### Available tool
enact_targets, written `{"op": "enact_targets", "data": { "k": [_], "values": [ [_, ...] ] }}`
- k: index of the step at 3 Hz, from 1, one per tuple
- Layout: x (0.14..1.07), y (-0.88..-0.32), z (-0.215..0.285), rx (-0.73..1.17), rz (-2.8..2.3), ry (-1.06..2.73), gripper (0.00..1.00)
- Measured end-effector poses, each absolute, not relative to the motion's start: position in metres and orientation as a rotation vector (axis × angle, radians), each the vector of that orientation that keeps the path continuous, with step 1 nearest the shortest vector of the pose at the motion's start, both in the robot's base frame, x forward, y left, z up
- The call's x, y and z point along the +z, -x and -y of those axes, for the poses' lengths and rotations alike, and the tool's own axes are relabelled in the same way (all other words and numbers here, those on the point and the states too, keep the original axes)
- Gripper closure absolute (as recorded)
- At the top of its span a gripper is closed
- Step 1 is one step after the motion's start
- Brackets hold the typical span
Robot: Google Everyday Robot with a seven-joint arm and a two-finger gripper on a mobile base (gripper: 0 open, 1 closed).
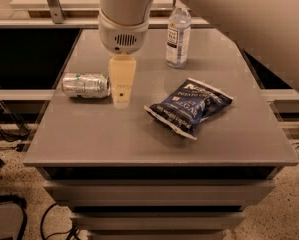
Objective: Pick 7up can
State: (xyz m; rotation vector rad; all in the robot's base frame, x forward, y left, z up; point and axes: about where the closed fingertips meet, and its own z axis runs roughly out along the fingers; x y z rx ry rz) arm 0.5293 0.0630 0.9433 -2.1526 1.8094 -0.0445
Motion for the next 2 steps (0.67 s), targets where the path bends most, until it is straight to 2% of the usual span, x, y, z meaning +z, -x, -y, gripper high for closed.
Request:
{"op": "enact_targets", "data": {
  "k": [2],
  "values": [
    [0.923, -0.562, -0.081, -0.109, -1.961, 2.064, 0.00]
  ]
}}
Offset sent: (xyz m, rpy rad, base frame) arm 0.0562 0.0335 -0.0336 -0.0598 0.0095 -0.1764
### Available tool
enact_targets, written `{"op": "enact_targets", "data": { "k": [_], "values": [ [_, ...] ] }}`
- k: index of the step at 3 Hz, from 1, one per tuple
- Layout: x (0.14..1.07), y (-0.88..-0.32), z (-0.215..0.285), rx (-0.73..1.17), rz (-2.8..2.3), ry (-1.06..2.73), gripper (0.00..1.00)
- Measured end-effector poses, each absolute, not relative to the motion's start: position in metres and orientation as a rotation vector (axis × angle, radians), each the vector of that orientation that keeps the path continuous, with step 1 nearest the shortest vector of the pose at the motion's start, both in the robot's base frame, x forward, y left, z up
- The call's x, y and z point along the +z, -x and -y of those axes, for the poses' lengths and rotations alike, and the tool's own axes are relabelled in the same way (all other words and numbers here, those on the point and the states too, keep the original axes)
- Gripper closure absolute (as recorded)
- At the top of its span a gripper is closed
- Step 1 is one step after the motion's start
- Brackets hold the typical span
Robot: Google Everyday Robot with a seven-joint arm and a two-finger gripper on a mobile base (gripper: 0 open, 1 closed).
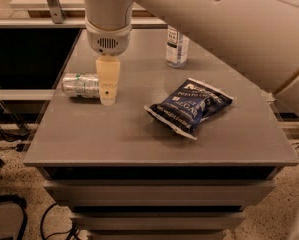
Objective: Pick 7up can
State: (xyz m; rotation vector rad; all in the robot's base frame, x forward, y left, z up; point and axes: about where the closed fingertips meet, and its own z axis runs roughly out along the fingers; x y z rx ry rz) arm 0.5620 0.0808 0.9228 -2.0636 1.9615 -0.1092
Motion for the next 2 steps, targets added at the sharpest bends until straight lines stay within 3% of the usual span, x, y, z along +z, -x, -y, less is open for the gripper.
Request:
{"op": "enact_targets", "data": {
  "k": [2],
  "values": [
    [0.902, -0.593, -0.109, -0.081, -1.964, 2.064, 0.00]
  ]
}}
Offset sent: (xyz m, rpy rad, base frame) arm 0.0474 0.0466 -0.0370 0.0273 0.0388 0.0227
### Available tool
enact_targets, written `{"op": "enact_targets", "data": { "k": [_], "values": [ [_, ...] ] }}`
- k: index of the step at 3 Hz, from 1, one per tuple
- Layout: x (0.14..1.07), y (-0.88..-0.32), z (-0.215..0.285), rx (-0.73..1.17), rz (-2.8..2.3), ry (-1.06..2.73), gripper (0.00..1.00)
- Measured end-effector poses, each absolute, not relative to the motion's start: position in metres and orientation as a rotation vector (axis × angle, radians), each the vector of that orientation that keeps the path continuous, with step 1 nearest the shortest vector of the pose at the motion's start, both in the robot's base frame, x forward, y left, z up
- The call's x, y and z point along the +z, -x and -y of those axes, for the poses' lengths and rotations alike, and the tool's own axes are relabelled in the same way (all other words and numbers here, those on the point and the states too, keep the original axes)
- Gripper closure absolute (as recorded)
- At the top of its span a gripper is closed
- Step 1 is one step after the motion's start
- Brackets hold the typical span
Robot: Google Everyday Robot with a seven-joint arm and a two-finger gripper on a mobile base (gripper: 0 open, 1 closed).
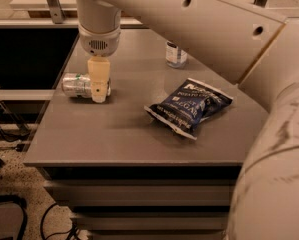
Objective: Pick 7up can
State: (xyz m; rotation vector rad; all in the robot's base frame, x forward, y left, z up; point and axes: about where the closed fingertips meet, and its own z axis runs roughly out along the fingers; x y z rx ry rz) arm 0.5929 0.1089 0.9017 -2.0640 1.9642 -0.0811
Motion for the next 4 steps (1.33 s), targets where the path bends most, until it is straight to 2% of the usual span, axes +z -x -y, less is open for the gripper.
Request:
{"op": "enact_targets", "data": {
  "k": [2, 3, 4],
  "values": [
    [0.860, -0.606, -0.134, 0.041, -1.925, 2.088, 0.00],
    [0.844, -0.609, -0.145, 0.090, -1.906, 2.096, 0.18],
    [0.842, -0.613, -0.154, 0.113, -1.879, 2.105, 0.41]
  ]
}}
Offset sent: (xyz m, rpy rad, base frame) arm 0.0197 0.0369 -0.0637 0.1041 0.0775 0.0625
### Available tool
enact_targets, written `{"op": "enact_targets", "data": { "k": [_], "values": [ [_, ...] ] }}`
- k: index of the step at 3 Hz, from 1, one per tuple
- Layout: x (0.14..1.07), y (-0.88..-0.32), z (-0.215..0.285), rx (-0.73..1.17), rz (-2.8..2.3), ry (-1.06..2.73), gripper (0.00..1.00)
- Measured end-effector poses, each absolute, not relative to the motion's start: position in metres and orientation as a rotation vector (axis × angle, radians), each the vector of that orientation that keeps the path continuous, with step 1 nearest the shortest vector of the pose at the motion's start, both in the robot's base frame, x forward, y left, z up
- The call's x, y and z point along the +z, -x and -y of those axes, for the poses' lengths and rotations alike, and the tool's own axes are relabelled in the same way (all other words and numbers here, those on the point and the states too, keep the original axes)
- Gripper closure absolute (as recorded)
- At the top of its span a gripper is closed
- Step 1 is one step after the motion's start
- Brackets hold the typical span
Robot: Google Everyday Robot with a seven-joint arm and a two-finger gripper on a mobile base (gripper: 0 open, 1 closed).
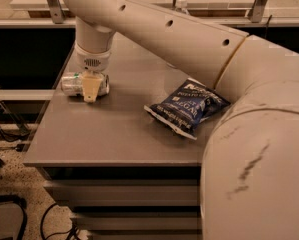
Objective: Pick 7up can
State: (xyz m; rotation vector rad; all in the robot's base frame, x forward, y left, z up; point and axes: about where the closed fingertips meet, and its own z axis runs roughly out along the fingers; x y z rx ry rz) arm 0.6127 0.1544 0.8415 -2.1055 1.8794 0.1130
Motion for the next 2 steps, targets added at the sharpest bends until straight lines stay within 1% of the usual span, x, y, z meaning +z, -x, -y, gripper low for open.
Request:
{"op": "enact_targets", "data": {
  "k": [2],
  "values": [
    [0.867, -0.620, -0.164, 0.091, -1.817, 2.099, 0.87]
  ]
}}
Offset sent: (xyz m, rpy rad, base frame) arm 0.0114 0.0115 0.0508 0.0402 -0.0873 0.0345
